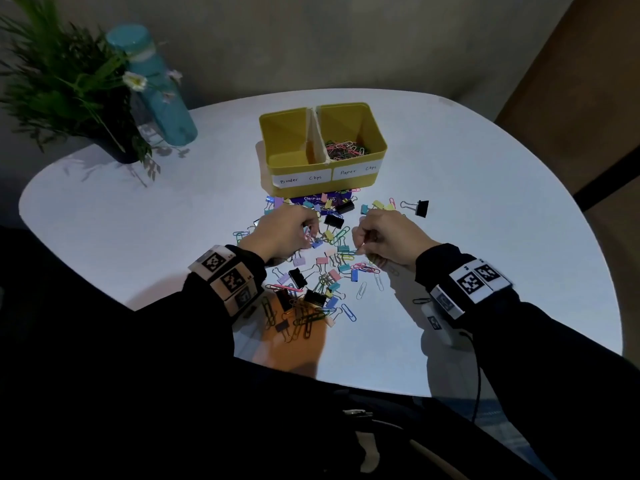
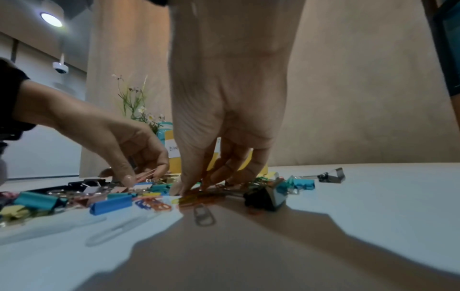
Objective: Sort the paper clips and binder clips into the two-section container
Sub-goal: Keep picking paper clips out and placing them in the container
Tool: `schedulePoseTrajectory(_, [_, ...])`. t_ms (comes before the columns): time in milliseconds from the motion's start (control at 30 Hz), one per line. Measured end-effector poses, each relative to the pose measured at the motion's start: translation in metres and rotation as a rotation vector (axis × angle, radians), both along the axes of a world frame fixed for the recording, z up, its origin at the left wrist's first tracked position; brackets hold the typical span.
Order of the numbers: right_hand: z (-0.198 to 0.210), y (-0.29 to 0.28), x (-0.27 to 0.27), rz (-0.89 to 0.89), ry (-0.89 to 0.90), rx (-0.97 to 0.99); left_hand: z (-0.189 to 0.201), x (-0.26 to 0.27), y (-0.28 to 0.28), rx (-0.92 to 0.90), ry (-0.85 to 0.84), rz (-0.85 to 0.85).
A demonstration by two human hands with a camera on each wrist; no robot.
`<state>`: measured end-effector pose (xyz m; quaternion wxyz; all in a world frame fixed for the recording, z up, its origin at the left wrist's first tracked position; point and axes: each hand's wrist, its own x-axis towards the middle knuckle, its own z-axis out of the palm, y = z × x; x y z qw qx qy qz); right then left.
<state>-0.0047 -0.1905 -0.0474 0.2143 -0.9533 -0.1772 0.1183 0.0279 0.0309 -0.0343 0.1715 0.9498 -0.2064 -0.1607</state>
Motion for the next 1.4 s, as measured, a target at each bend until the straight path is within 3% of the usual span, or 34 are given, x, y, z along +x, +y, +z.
schedulePoseTrajectory(167, [-0.003,0.007,-0.009,0.03,-0.06,-0.079,0.001,0.006,0.01,-0.042,-0.081,0.049])
schedulePoseTrajectory(233, [-0.005,0.008,-0.012,0.023,-0.048,-0.064,0.004,0.002,0.008,-0.124,-0.029,0.038])
schedulePoseTrajectory(333, [-0.004,0.003,-0.011,-0.021,0.04,0.05,0.009,-0.01,0.002,-0.239,0.159,-0.083])
schedulePoseTrajectory(467, [0.008,-0.015,-0.014,-0.135,0.057,0.188,0.01,-0.017,-0.007,-0.132,0.089,-0.252])
schedulePoseTrajectory(700, [-0.001,-0.01,-0.038,-0.063,0.085,-0.014,0.002,-0.019,-0.006,0.013,0.018,-0.399])
schedulePoseTrajectory(833, [-0.002,-0.005,-0.039,0.008,0.023,-0.077,-0.002,-0.025,-0.011,-0.037,0.012,-0.409])
schedulePoseTrajectory(1033, [-0.007,0.008,-0.05,-0.031,-0.079,-0.177,-0.007,-0.014,-0.009,-0.028,-0.075,-0.333])
schedulePoseTrajectory(1233, [-0.007,0.0,-0.035,-0.146,-0.02,0.02,-0.001,-0.028,-0.002,-0.23,0.016,-0.36])
schedulePoseTrajectory(1400, [0.0,-0.023,-0.03,-0.313,0.061,0.364,0.001,-0.052,-0.01,-0.211,0.042,-0.485])
